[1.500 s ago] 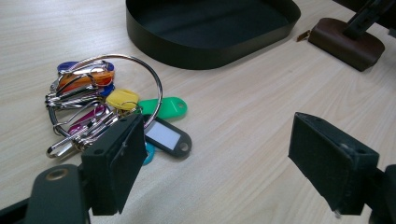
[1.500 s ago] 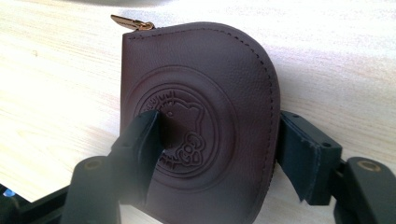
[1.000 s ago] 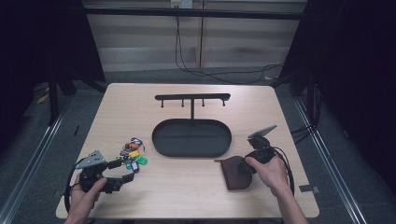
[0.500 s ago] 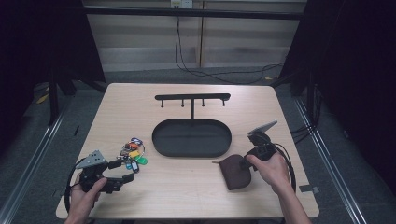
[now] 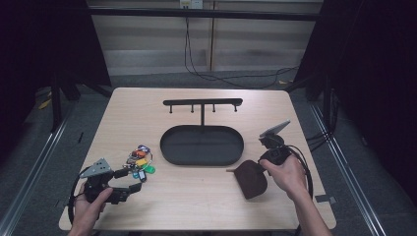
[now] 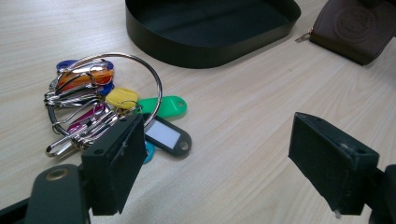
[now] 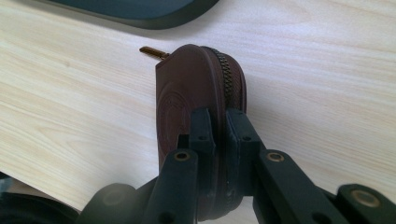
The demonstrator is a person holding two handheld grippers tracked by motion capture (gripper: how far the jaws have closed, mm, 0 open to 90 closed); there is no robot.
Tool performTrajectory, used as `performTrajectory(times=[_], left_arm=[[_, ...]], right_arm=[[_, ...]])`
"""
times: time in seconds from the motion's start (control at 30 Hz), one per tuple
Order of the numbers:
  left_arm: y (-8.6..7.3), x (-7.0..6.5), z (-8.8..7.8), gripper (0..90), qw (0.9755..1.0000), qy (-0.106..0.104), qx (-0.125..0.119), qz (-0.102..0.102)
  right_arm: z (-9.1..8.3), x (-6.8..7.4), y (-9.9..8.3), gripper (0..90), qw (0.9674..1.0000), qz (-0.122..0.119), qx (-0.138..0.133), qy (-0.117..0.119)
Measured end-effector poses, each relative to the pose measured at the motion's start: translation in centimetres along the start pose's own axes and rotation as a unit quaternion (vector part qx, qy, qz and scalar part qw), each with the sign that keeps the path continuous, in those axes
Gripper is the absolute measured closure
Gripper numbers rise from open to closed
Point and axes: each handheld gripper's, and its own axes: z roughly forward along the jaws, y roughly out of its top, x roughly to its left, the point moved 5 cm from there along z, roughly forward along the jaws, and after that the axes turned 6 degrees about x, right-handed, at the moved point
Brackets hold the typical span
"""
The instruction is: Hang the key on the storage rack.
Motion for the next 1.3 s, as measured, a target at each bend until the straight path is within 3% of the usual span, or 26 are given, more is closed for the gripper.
performTrajectory(times=[0.17,0.23,0.4,1.3], left_arm=[[0.0,0.0,0.0,18.9,1.0000,-0.001,0.000,0.000],[0.0,0.0,0.0,18.9,1.0000,-0.002,0.001,0.001],[0.0,0.0,0.0,18.9,1.0000,-0.001,0.000,0.001],[0.0,0.0,0.0,18.9,1.0000,-0.001,0.003,-0.001]], right_arm=[[-0.5,0.5,0.2,82.3,0.9996,-0.012,0.006,-0.027],[-0.9,0.6,0.4,82.5,0.9984,-0.015,0.011,-0.054],[-1.6,0.9,0.7,83.3,0.9969,-0.017,0.019,-0.074],[-6.8,2.4,2.2,83.6,0.9958,-0.027,0.001,-0.088]])
